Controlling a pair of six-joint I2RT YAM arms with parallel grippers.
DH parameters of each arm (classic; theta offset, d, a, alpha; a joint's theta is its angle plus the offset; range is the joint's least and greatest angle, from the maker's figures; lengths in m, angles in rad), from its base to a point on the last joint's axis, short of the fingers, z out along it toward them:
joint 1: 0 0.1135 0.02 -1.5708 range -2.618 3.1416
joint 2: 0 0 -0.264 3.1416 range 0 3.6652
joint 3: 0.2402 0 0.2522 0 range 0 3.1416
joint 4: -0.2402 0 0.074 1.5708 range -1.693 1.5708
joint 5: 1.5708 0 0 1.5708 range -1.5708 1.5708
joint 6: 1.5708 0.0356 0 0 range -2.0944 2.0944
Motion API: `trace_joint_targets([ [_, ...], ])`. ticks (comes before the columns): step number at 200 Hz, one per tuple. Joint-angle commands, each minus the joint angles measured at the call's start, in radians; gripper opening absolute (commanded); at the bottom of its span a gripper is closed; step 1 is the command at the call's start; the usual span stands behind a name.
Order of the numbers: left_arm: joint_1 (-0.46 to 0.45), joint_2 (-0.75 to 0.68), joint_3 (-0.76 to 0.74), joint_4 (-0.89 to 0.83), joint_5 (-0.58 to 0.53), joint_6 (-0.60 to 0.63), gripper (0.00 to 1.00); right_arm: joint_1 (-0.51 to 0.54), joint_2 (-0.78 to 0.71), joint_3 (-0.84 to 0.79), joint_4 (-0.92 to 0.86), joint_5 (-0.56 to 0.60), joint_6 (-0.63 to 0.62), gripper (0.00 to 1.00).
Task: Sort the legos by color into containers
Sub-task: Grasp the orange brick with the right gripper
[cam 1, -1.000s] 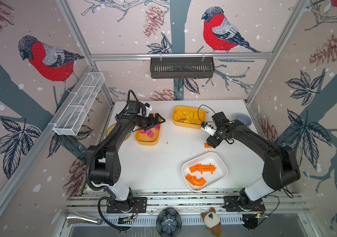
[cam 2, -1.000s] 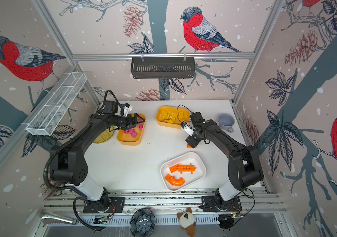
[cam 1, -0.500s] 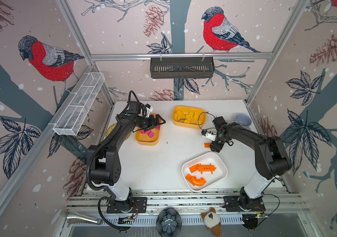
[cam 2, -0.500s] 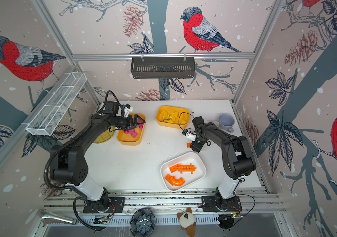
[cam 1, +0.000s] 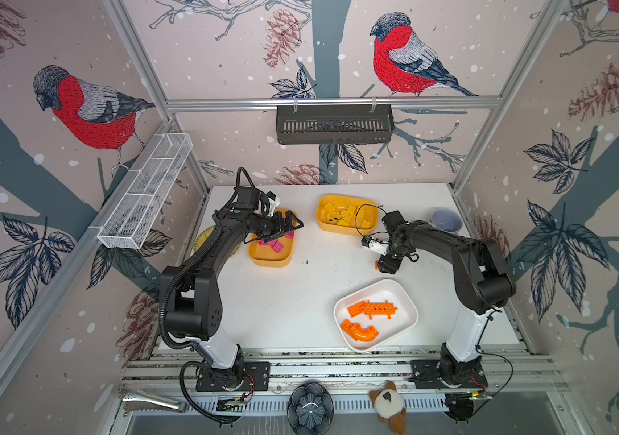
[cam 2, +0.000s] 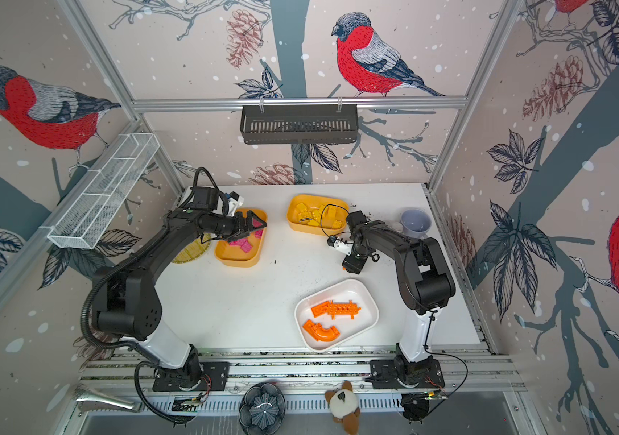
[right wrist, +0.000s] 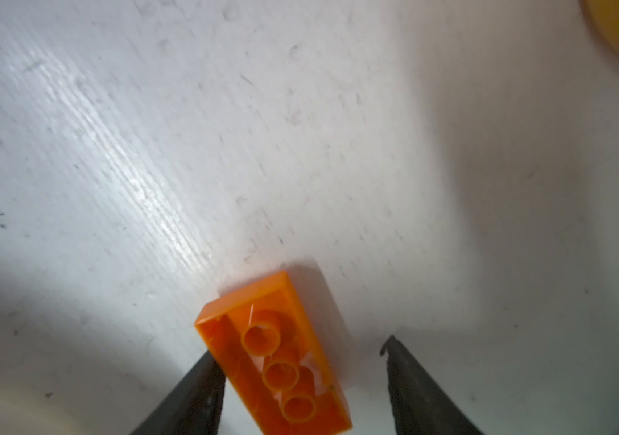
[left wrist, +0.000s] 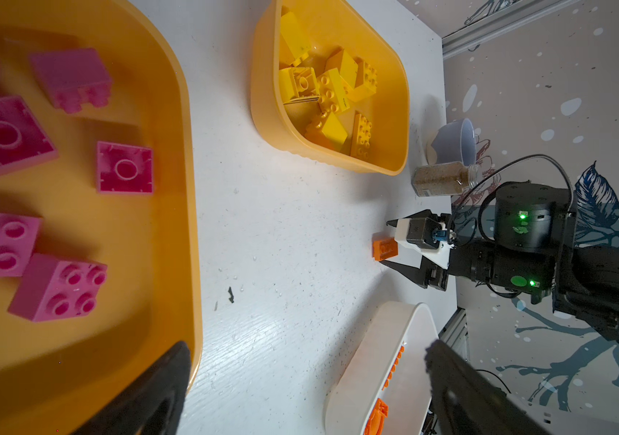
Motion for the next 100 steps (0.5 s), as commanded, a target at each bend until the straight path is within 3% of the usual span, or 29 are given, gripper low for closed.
trace_joint_targets([
  [1, 0.000, -0.006, -0.008, -0.009, -0.006, 0.003, 0.97, 0.001, 0.008, 0.013, -0.021, -0.027, -0.007, 0.61],
  [60, 0.000, -0.008, -0.014, -0.007, -0.004, 0.001, 0.97, -0.012, 0.022, 0.039, -0.073, -0.054, 0.035, 0.26],
  [100, 0.000, -0.005, -0.008, -0.005, 0.006, -0.001, 0.97, -0.008, -0.048, 0.090, -0.110, -0.085, 0.083, 0.24],
])
